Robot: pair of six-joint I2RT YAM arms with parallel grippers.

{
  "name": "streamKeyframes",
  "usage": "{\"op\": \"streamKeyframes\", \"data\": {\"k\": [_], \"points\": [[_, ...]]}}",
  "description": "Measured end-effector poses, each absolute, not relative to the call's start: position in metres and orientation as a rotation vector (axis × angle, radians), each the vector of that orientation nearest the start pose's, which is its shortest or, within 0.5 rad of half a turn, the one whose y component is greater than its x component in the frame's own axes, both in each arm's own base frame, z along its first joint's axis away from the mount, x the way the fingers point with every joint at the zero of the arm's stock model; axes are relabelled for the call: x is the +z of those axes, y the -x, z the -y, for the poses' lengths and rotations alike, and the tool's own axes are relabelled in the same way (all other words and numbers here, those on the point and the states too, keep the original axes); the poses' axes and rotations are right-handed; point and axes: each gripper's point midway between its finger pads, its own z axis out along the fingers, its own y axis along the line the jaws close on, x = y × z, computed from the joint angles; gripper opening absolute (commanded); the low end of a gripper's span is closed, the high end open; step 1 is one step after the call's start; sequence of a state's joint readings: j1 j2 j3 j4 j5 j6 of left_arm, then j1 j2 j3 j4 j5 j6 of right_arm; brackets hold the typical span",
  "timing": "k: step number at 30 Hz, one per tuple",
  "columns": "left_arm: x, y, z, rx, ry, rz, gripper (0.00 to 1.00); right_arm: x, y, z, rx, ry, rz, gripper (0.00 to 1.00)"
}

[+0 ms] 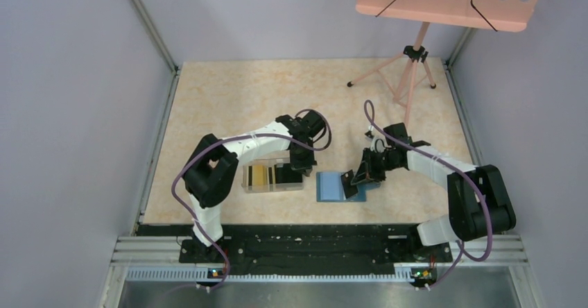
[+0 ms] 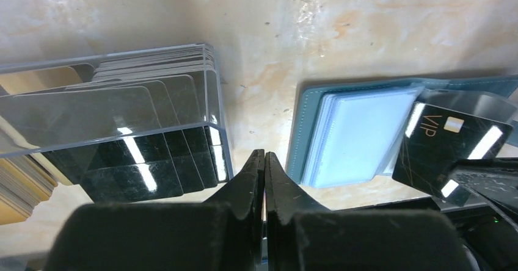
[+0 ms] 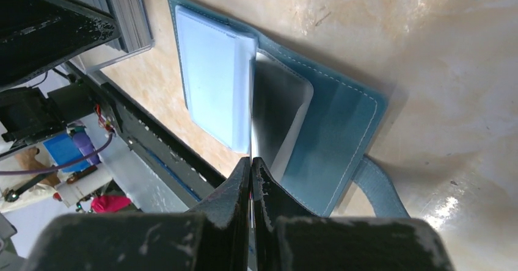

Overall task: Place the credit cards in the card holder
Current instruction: Insert the credit card into the card holder.

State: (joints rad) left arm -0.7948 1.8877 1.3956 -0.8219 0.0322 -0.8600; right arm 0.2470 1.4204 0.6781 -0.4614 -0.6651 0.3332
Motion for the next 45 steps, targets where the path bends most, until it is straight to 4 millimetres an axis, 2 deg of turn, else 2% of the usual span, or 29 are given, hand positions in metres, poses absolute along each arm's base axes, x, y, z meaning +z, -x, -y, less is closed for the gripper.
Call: {"op": "streamKeyframes", "data": {"k": [4,11,18,28,41,45], "points": [[0.055,-0.239,0.299,-0.322,0.085,-2.992,0.0,0.05,-0.208,-0.178,1.101,0.08,-2.747,0.0],[0.056,-0.23,0.314,-0.43,0.072,-3.029,0.0,0.049,-0.21,-0.183,1.144,0.092,-2.699,0.0],[0.034,-0.213,0.315,-0.407,0.097,-3.118,0.0,0.04,-0.208,-0.185,1.178,0.076,-2.708,0.0],[0.019,-0.196,0.324,-0.415,0.088,-3.189,0.0,0.037,-0.211,-0.192,1.244,0.051,-2.672,0.0],[0.019,-0.191,0.327,-0.44,0.097,-3.215,0.0,0.033,-0.213,-0.201,1.329,0.018,-2.646,0.0],[0.019,-0.19,0.328,-0.446,0.097,-3.221,0.0,0.031,-0.207,-0.209,1.337,0.056,-2.662,0.0]]}}
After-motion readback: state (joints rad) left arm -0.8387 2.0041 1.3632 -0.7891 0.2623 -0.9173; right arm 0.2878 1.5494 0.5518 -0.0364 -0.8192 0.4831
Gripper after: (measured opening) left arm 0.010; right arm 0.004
